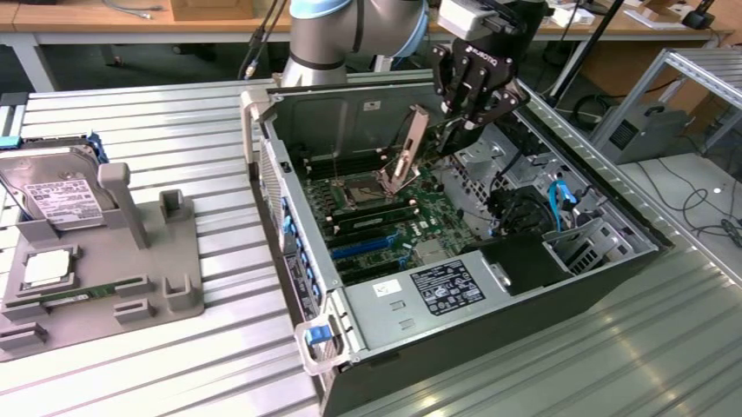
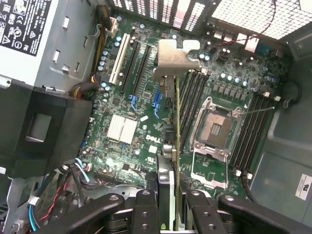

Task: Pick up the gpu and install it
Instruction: 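Insert the gpu into the slot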

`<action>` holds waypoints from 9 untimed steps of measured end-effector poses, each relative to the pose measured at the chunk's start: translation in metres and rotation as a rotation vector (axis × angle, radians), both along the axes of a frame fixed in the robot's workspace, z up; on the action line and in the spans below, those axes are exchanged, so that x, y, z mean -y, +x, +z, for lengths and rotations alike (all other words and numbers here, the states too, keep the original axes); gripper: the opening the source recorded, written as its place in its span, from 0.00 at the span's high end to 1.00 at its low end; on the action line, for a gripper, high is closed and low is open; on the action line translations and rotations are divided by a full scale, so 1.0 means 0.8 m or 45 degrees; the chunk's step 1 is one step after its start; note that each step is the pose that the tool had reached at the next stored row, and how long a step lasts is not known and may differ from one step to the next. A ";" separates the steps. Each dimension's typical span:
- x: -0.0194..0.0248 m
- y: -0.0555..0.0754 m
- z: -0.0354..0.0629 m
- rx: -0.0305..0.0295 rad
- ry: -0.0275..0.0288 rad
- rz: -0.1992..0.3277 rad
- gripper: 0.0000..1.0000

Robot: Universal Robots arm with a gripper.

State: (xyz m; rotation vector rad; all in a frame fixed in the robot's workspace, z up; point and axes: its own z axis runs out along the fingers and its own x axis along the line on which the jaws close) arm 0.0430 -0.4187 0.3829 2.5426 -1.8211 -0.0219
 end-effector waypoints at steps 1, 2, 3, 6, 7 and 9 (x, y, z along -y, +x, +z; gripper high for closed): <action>0.0000 0.000 0.000 0.0000 0.0000 0.016 0.73; 0.0000 0.000 0.000 0.0000 0.0001 0.032 0.73; 0.0000 0.000 0.000 0.0000 0.0001 0.046 0.73; 0.0000 0.000 0.000 0.0000 0.0000 0.098 0.73; 0.0000 0.000 0.000 0.0000 0.0000 0.116 0.73; 0.0000 0.000 0.000 0.0000 0.0000 0.149 0.73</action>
